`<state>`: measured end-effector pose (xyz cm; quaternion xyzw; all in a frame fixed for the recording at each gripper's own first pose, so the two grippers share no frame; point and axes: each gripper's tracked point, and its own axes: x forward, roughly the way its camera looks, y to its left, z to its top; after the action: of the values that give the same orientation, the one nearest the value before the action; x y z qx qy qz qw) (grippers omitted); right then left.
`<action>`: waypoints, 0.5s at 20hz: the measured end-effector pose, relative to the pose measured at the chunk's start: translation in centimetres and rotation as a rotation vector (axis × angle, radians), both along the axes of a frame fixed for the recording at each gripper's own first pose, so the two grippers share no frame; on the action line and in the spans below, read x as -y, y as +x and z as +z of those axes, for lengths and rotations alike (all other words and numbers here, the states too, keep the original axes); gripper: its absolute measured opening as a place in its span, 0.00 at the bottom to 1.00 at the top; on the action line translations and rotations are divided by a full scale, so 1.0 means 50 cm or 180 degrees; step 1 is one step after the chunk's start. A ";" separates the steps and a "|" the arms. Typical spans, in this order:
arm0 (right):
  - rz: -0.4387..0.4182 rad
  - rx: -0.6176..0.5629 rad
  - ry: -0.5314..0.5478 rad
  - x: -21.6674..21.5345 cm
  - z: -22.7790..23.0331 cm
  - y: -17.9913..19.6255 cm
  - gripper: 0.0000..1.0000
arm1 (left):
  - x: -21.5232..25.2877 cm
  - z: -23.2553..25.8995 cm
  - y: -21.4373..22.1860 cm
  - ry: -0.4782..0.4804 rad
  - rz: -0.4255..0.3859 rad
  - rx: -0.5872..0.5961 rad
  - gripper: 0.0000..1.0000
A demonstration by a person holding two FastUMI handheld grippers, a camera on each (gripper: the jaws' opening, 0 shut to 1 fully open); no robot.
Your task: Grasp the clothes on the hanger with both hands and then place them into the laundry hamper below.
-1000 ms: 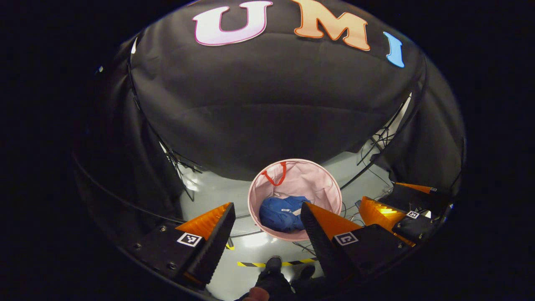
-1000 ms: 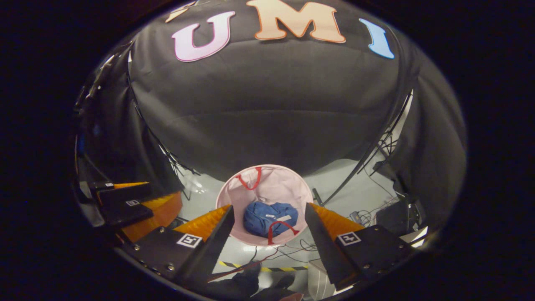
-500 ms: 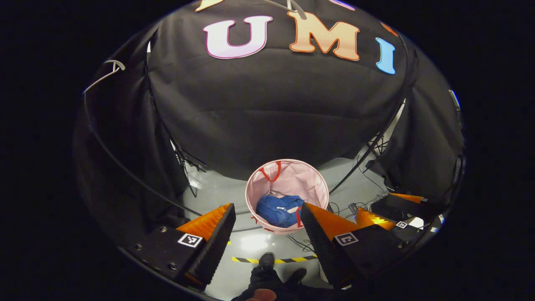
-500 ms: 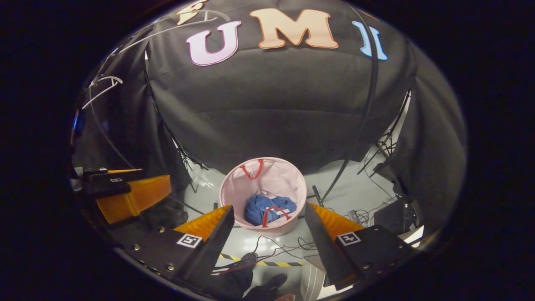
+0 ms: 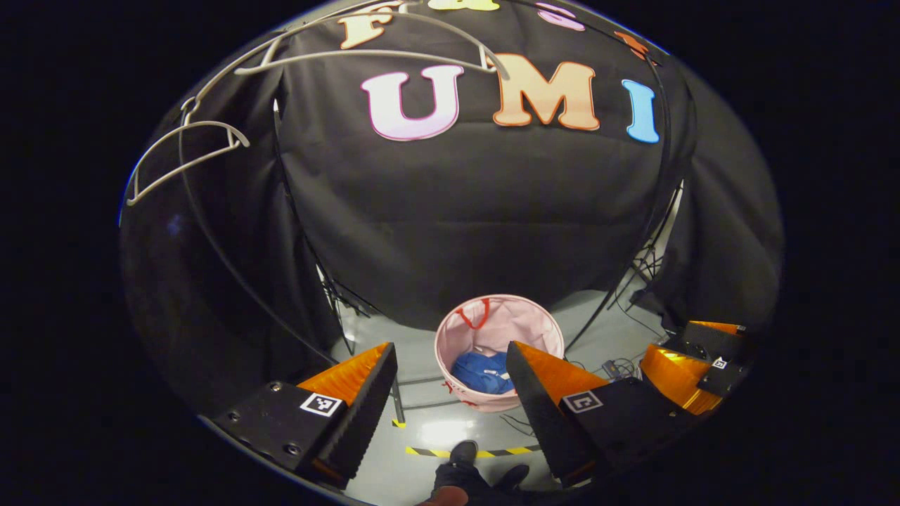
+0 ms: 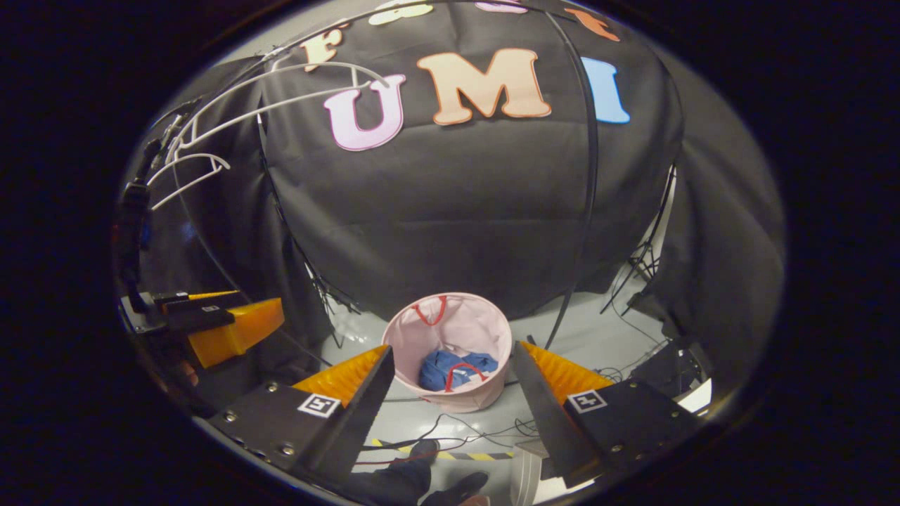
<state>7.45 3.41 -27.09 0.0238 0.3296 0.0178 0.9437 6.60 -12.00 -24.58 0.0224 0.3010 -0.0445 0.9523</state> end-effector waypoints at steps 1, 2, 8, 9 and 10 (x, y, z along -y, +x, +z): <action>0.0029 0.0042 0.0023 -0.008 0.014 -0.005 0.98 | -0.006 0.009 -0.005 -0.0003 0.0021 0.0040 0.98; 0.0041 0.0090 0.0034 -0.013 0.030 -0.008 1.00 | -0.013 0.024 -0.013 0.0000 0.0068 0.0094 0.98; 0.0249 0.0478 -0.0132 -0.028 0.123 -0.047 1.00 | -0.023 0.142 -0.030 -0.0108 0.0139 0.0508 0.98; 0.0275 0.0540 -0.0127 -0.032 0.140 -0.050 1.00 | -0.022 0.162 -0.035 -0.0146 0.0139 0.0565 0.98; 0.0278 0.0614 -0.0137 -0.032 0.159 -0.051 1.00 | -0.022 0.181 -0.039 -0.0175 0.0139 0.0638 0.98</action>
<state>4.89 5.00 -19.17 -0.0127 0.2383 0.0540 0.9696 4.63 -10.91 -15.51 -0.0059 0.2033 -0.0295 0.9786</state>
